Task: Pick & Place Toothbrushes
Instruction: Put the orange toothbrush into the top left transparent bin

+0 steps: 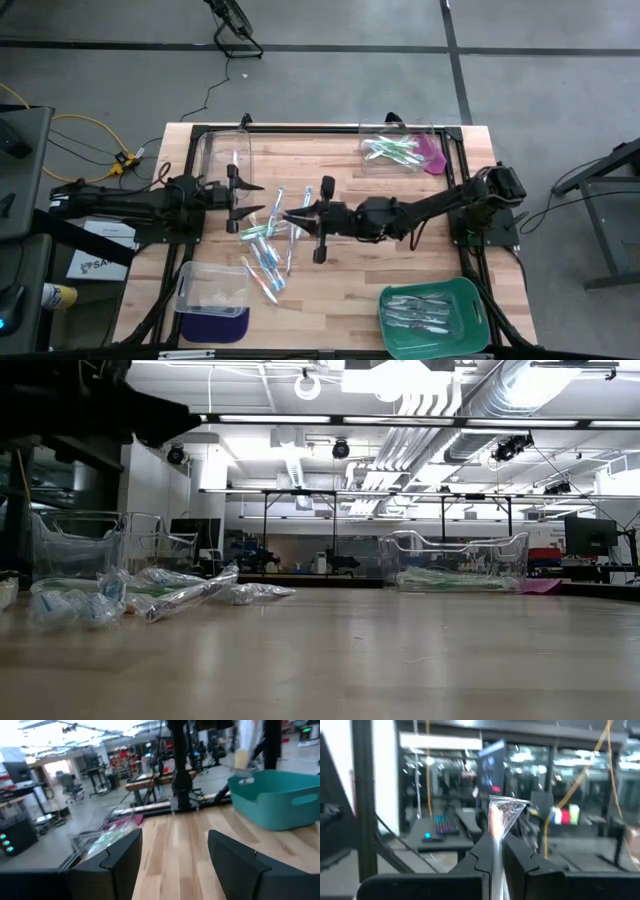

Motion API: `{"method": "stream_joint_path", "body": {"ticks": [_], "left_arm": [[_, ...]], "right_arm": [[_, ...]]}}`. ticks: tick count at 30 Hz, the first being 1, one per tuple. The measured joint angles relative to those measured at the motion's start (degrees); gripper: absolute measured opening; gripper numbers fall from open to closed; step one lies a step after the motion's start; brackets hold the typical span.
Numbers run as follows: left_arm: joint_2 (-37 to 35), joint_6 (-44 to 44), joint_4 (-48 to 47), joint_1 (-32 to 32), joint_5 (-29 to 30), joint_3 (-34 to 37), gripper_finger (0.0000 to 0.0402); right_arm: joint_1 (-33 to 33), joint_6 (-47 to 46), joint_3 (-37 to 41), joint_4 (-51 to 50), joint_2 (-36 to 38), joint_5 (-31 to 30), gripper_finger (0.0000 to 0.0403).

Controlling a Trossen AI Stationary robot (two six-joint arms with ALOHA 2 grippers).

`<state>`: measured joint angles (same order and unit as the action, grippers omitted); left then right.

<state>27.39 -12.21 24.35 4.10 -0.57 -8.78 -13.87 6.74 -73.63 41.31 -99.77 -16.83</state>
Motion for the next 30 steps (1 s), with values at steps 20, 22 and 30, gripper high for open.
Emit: {"method": "stream_joint_path", "body": {"ticks": [20, 22, 30], "left_arm": [[26.98, 0.88, 38.92, -7.56, -0.62, -2.0, 0.0221], [29.52, 0.97, 38.74, -7.56, -0.7, -3.84, 0.0221], [39.61, 3.07, 38.5, -7.56, -1.45, -10.04, 0.0221]], "right_arm": [[6.57, 1.97, -0.02, 7.64, -6.75, 9.76, 0.0021], [7.08, 1.97, -0.02, 7.66, -6.85, 10.24, 0.0021], [8.04, 0.97, -0.04, 9.35, -7.56, 12.76, 0.0022]]}}
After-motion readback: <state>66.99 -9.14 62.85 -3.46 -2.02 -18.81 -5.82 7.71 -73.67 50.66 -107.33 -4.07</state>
